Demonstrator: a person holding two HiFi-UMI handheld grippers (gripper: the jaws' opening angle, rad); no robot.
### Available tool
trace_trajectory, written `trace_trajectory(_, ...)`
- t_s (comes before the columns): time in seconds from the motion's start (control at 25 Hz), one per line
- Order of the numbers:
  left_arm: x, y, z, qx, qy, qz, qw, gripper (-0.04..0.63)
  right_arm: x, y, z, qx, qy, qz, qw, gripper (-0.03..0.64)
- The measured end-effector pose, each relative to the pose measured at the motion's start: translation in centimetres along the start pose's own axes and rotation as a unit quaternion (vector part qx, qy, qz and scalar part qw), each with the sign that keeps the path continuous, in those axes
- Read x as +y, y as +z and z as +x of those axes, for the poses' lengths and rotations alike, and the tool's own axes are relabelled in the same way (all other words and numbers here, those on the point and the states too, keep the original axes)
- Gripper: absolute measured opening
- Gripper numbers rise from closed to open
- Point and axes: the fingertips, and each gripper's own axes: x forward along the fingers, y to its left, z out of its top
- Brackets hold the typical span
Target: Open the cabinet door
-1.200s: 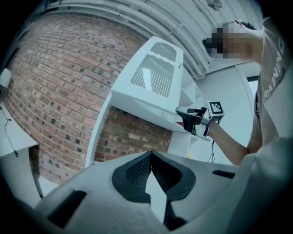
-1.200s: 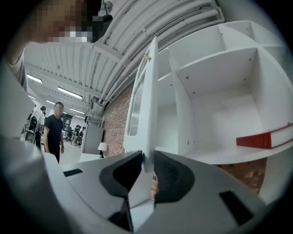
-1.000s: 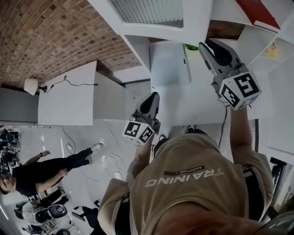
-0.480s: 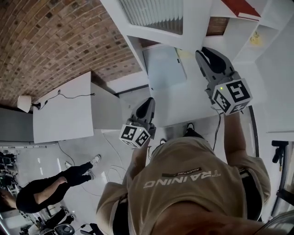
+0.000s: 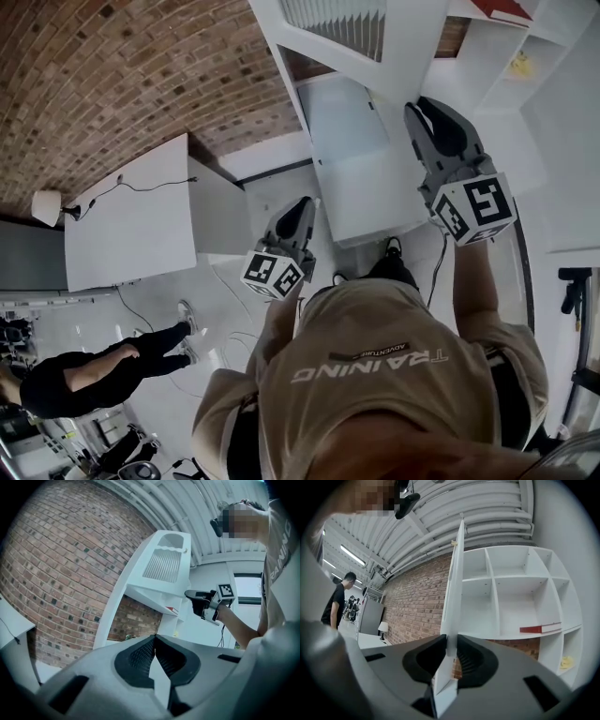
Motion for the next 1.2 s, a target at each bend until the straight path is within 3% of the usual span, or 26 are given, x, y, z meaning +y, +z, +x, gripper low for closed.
trace_trajectory(0.44,1.4,-0.2,-2.3,-0.004,-0.017,-0.018,0.9997,0.008,5.5,0.7,-0.8,-0.003,-0.019,-0.014,1.0,0.071)
trace_trajectory(0.88,2.1,-0.5,-3.0,-0.022,-0.016,-0.027,0.9993,0.008,11.5,1.2,-0.3,-0.01,0.041,-0.021,0.999,0.069)
trace_trajectory(1.2,3.4,-0.7,-5.7,-0.03,0.015,-0.032,0.999,0.008,14.4,1.6,0.7,-0.019,0.063,-0.028,0.997,0.069)
